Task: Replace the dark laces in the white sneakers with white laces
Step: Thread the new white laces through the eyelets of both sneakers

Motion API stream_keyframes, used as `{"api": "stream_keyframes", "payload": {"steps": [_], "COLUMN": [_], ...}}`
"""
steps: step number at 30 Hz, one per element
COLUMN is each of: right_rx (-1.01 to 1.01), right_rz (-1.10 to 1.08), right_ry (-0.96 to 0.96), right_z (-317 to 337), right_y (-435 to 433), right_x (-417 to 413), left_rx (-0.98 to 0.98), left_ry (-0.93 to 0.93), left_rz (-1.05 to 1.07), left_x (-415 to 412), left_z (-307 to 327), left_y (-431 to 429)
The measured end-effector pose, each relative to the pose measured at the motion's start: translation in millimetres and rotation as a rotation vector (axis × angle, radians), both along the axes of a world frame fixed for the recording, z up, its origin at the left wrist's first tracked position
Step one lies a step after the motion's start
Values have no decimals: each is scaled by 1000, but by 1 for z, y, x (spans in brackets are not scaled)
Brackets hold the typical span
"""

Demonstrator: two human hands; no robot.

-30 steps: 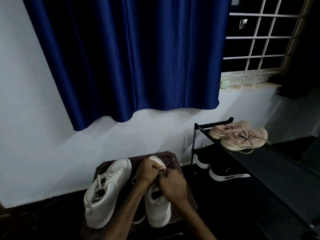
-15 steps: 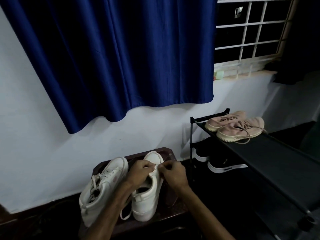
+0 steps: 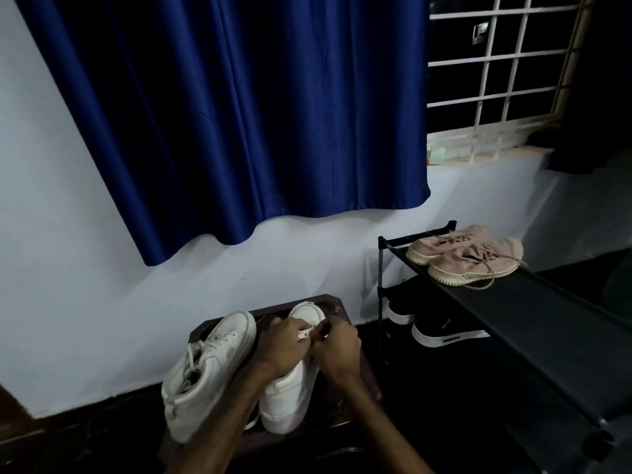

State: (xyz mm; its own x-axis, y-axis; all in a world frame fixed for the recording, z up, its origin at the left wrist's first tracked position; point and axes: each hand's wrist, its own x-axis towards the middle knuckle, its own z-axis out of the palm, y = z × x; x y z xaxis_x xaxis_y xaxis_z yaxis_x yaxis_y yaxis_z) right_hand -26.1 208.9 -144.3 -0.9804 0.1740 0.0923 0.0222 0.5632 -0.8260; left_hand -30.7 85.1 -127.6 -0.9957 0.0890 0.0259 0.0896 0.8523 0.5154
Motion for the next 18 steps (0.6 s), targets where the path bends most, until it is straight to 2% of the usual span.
{"api": "stream_keyframes", "payload": {"steps": [3,6,10,14,18], "right_rx": [20,20,-135,-483,-388], "right_rz": [54,124,187,265,358], "right_ry": [-6,3,-18,-223,-350], "right_z": [1,-2,-18,-18,-1], "right_y": [-1,5,19,28,47], "right_x": [0,-2,1,10,-3], "left_rx": [131,172,184,167,92], "left_ry": [29,19,1,24,48], "left_rz": [29,41,70,67,14], "left_x": [5,3,1,-1,-5], "left_z": [0,-4,-5,-10,-15], "left_y": [0,-6,-5,-5,-3]}}
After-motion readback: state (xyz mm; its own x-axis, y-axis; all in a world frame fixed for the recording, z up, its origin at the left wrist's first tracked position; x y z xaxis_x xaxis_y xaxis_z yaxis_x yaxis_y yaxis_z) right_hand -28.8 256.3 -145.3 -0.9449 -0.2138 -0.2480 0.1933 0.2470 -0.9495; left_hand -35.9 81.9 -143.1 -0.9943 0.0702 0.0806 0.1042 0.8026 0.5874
